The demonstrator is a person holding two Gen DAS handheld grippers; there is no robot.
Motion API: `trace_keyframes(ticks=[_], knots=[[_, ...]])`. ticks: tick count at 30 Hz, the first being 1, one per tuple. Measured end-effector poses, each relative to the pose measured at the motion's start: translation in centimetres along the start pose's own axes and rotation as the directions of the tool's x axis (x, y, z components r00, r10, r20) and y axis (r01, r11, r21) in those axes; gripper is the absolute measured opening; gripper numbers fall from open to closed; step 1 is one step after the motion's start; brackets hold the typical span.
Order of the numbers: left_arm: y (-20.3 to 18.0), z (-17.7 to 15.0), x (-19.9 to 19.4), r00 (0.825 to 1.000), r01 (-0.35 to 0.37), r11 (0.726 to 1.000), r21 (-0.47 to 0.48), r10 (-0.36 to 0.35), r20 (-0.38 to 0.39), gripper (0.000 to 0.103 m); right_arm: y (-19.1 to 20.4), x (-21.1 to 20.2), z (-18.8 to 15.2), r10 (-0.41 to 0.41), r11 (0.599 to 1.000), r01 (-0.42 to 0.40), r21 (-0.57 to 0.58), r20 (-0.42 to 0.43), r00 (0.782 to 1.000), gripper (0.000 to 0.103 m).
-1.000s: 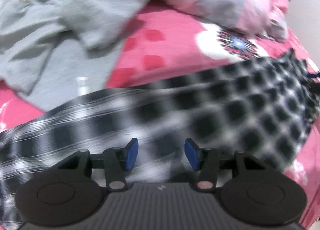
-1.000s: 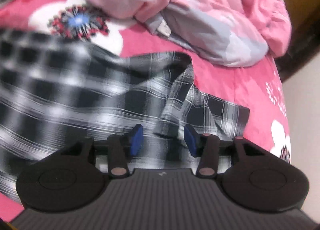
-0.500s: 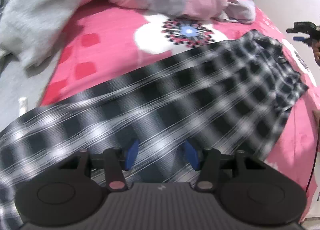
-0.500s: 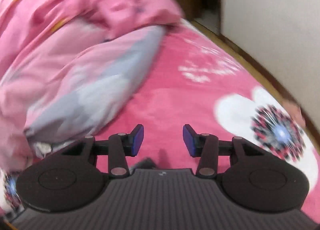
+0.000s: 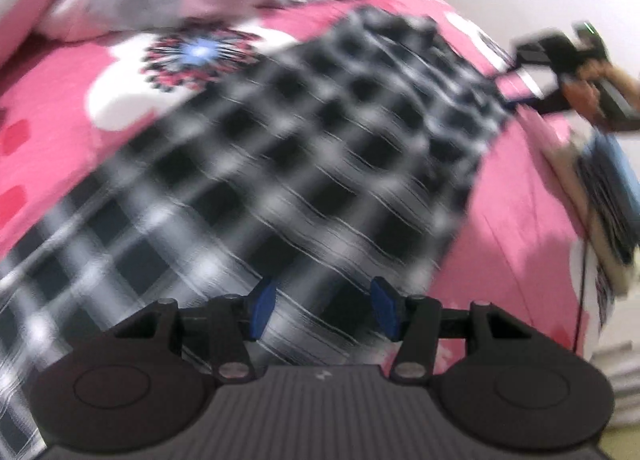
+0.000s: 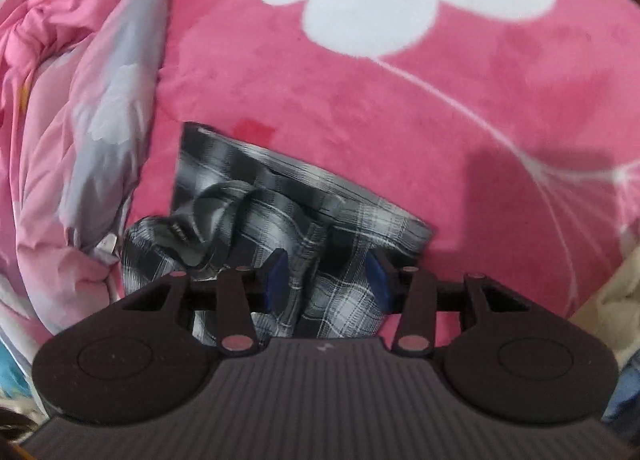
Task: Fold clothes
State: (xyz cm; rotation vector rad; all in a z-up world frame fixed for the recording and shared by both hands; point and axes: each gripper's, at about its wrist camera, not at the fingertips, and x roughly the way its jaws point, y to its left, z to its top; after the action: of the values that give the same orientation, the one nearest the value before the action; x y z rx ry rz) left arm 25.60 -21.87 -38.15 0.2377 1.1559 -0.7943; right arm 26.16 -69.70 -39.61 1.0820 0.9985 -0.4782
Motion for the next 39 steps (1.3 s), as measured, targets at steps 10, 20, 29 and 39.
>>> trace_keyframes(ticks=[10,20,29,39], knots=[[-3.0,-1.8,-0.1,1.000,-0.006,0.991,0.135,0.008,-0.014,0.054,0.7,1.4,0.6,0.035,0.996,-0.035,-0.080,-0.006,0.999,0.010],[-3.6,-2.3,0.2,0.997,-0.077,0.984,0.158,0.079,-0.006,0.054,1.8,2.0,0.3,0.022,0.992,-0.025,-0.126,-0.019,1.000,0.010],[-4.0,-3.2,-1.6,0.991,-0.133,0.976,0.172,0.136,-0.005,0.054,1.8,-3.7,-0.9,0.079,0.987,-0.064,-0.146,0.098,0.992,0.002],[-4.4,-2.7,-0.5,0.989,-0.151,0.966,0.208,0.149,0.027,0.050,1.0,-2.5,0.2,0.004,0.994,0.000,-0.113,0.035,0.999,0.009]])
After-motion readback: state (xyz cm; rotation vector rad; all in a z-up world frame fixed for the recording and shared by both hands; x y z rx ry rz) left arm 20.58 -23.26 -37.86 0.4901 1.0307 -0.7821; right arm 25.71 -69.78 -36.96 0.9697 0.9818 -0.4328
